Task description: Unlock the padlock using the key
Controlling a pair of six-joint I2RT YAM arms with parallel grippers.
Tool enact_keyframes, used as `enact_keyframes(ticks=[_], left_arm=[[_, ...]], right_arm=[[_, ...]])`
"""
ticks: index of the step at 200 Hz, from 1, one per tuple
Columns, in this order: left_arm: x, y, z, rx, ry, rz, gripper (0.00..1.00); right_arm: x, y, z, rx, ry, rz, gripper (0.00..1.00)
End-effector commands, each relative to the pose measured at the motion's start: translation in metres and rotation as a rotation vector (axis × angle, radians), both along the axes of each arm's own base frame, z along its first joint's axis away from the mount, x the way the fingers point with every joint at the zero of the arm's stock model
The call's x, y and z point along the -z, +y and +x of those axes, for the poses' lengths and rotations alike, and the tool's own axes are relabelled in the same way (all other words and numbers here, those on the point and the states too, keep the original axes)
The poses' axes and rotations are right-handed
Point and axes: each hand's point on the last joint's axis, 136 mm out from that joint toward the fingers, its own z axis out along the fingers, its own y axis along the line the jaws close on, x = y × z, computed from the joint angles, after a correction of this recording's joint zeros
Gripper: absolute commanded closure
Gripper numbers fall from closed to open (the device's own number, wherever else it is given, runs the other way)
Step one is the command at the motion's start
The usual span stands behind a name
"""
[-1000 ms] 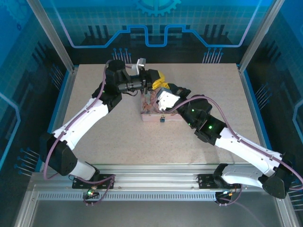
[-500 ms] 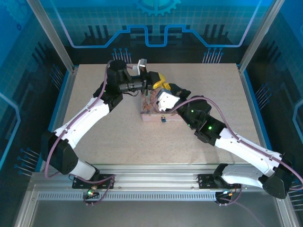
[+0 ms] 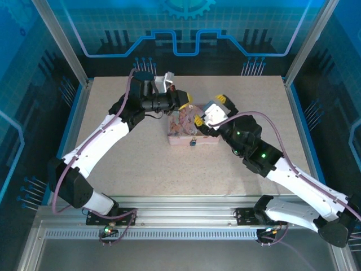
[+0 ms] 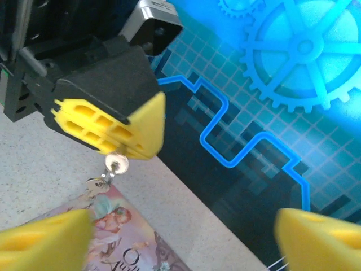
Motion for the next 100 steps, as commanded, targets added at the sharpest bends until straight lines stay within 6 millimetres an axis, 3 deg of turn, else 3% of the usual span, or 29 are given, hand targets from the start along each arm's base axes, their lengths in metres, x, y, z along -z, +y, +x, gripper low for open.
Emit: enact_keyframes(ticks=[1,33,67,91,100], left_arm=[[0.011,0.012,-0.003,-0.019,-0.094,0.114,1.00],[0.023,0.016,-0.006,-0.026,-0.157,0.206,1.00],[0.024,0.010,-0.014,-0.009,-0.213,0.212,1.00],[0.022,0.004,-0.021,-0.008,-0.260,0.211,1.00],[0.020,0.001,-0.024,-0.003,-0.280,0.201,1.00]], right_arm=[[0.021,-0.015,-0.002,0.024,0.167,0.131,0.00],[0.040,-0.029,0.000,0.011,0.413,0.354,0.00],[0.056,-0.033,0.007,-0.069,0.682,0.634,0.00],[0.053,-0.028,0.008,-0.142,0.741,0.762,0.09],[0.063,-0.024,0.006,-0.165,0.784,0.804,0.13]])
